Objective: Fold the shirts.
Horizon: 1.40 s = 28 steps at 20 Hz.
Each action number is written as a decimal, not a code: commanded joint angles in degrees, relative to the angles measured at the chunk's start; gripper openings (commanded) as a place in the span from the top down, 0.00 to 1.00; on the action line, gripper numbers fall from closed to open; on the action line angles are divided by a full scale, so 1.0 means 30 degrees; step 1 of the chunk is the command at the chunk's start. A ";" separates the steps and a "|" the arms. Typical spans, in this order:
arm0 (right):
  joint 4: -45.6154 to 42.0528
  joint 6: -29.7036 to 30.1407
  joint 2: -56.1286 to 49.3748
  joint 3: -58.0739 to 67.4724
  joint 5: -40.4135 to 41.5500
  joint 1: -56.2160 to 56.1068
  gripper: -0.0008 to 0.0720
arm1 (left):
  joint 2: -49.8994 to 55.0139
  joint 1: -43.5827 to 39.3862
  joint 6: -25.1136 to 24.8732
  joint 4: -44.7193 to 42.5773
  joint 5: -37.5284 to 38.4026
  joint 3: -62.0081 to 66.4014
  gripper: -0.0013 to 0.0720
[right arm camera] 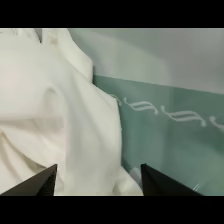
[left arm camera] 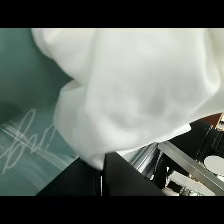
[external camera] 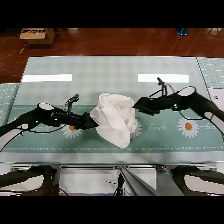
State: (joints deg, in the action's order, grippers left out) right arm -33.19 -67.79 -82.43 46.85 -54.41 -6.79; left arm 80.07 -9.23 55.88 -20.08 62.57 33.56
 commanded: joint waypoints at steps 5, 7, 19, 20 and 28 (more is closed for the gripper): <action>0.0678 -0.1020 -0.1107 0.0466 0.1333 -0.1792 0.94 | -0.0991 0.0131 -0.0393 0.0160 0.0889 0.2310 0.96; 0.0342 -0.0051 0.0066 0.1435 -0.0430 -0.0656 0.94 | -0.1428 0.0692 -0.0415 0.0131 0.2171 0.3847 0.96; -0.0947 -0.0306 0.9675 1.1795 -0.2594 0.4269 0.94 | -0.4437 0.6186 0.4269 -0.0321 0.7927 2.2447 0.96; -0.1916 -0.0736 0.9901 1.2947 -0.3483 0.4262 0.94 | -0.4444 0.6186 0.4765 -0.1042 0.8488 2.3926 0.96; -0.9828 -0.4707 1.1519 1.7216 -1.1701 0.4211 0.94 | -0.6200 0.6164 0.8786 -0.7176 1.1985 2.8072 0.96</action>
State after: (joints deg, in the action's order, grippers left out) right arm -56.16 -77.84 -49.47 95.74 -78.89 5.91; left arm 63.59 9.17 77.91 -36.25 94.87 115.48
